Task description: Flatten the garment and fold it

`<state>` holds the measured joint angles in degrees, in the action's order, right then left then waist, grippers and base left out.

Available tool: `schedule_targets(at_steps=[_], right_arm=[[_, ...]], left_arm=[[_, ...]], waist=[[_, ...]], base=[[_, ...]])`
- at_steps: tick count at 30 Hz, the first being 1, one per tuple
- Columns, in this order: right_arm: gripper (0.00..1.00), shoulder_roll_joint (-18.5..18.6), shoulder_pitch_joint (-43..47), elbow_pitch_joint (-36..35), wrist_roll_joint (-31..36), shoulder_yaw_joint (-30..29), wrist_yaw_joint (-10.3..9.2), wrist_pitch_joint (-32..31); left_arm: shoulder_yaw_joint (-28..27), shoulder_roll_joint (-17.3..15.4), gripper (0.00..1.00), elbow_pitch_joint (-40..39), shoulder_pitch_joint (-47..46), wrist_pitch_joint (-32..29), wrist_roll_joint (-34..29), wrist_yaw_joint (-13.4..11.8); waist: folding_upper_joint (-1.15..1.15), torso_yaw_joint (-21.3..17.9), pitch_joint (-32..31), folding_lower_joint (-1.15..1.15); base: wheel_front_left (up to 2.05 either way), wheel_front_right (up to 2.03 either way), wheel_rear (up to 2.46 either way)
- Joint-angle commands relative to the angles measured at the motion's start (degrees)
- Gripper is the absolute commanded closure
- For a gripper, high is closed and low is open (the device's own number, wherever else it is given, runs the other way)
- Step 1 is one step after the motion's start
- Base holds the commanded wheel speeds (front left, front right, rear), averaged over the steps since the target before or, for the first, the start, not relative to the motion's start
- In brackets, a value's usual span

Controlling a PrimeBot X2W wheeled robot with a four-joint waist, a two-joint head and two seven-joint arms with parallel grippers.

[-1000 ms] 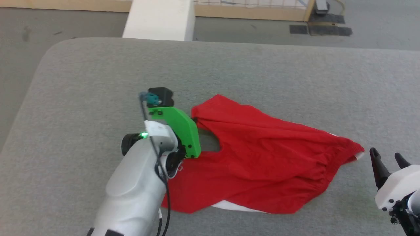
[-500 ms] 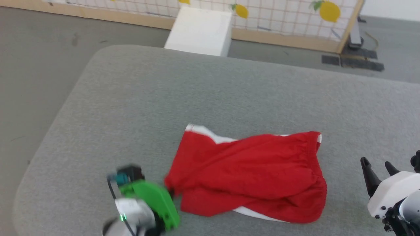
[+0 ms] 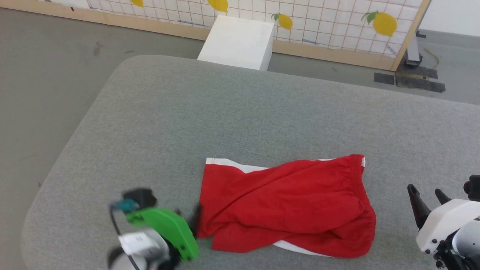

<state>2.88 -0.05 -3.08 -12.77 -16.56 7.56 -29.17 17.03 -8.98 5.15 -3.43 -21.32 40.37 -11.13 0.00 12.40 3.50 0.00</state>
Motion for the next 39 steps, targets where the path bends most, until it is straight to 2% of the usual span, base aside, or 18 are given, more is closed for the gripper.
schedule_targets(at_steps=[1, 5, 6, 8, 9, 10, 16, 22, 29, 30, 31, 32, 33, 39], right_arm=[[0.0, 0.0, 0.2, 0.1, -0.6, -0.1, -0.08, 0.5], [0.0, 0.0, -0.1, -0.2, -0.4, -0.3, -0.08, 0.5], [0.0, 0.0, -0.8, -0.7, -0.2, -0.2, -0.08, 0.2], [0.0, 0.0, -1.4, -0.9, -0.1, 0.0, -0.08, 0.1], [0.0, 0.0, -2.1, -1.1, 0.0, 0.2, -0.08, 0.0], [0.0, 0.0, -2.3, -1.2, 0.0, 0.4, -0.08, -0.1], [0.0, 0.0, -2.9, -1.8, 0.2, 0.1, -0.08, -0.3], [0.0, 0.0, -3.6, -2.6, 0.3, 0.1, -0.08, -0.3], [0.0, 0.0, -4.2, -2.8, 0.0, 0.7, -0.08, 0.1], [0.0, 0.0, -4.2, -2.8, 0.0, 0.7, -0.08, 0.2], [0.0, 0.0, -4.3, -2.9, 0.0, 0.8, -0.08, 0.2], [0.0, 0.0, -4.3, -2.9, 0.0, 0.8, -0.08, 0.3], [0.0, 0.0, -4.3, -2.9, 0.0, 0.8, -0.08, 0.3], [0.0, 0.0, -4.8, -3.8, 0.6, 1.8, -0.08, 0.6]], left_arm=[[-0.6, -1.5, 0.0, -1.0, -2.5, 0.7, -1.4, 0.1], [1.0, -4.7, 0.0, -1.5, -8.9, -0.2, -5.2, 1.9], [3.9, -6.6, 0.0, 0.8, -14.9, -2.0, -8.0, 4.9], [5.7, -7.2, 0.0, 3.6, -18.8, -3.2, -9.3, 6.8], [8.0, -7.2, 0.0, 8.9, -23.4, -5.4, -10.4, 9.1], [8.8, -7.3, 0.0, 10.9, -24.7, -6.3, -10.9, 9.7], [11.0, -6.8, 0.0, 19.6, -29.1, -9.6, -11.8, 11.0], [11.4, -5.9, 0.0, 24.0, -31.1, -9.6, -11.3, 11.7], [11.3, -5.1, 0.0, 28.0, -31.9, -12.3, -10.5, 10.0], [11.2, -4.8, 0.23, 28.3, -31.8, -13.1, -9.9, 10.0], [11.2, -4.7, 0.55, 28.4, -31.7, -13.6, -9.6, 9.9], [11.1, -4.6, 0.95, 28.4, -31.7, -13.9, -9.4, 9.8], [10.8, -4.4, 1.0, 28.4, -31.5, -14.2, -8.9, 9.6], [6.0, -3.1, 1.0, 25.0, -29.5, -8.7, -5.1, 7.5]], waist=[[0.0, -0.3, 0.5, 0.0], [0.0, -0.8, 1.8, 0.0], [0.0, -1.4, 3.2, 0.0], [0.0, -2.0, 4.2, 0.0], [0.0, -3.0, 5.5, 0.0], [0.0, -3.4, 5.9, 0.0], [0.0, -5.1, 8.2, 0.0], [0.0, -6.1, 10.2, 0.0], [0.0, -6.7, 11.3, 0.0], [0.0, -6.7, 11.4, 0.0], [0.0, -6.7, 11.5, 0.0], [0.0, -6.6, 11.7, 0.0], [0.0, -6.6, 11.7, 0.0], [0.0, -6.4, 11.8, 0.0]], base=[[0.0, 0.0, 0.0], [0.0, 0.0, 0.0], [0.0, 0.0, 0.0], [0.0, 0.0, 0.0], [0.0, 0.0, 0.0], [0.0, 0.0, 0.0], [0.0, 0.0, 0.0], [0.0, 0.0, 0.0], [0.0, 0.0, 0.0], [0.0, 0.0, 0.0], [0.0, 0.0, 0.0], [0.0, 0.0, 0.0], [0.0, 0.0, 0.0], [0.0, 0.0, 0.0]])
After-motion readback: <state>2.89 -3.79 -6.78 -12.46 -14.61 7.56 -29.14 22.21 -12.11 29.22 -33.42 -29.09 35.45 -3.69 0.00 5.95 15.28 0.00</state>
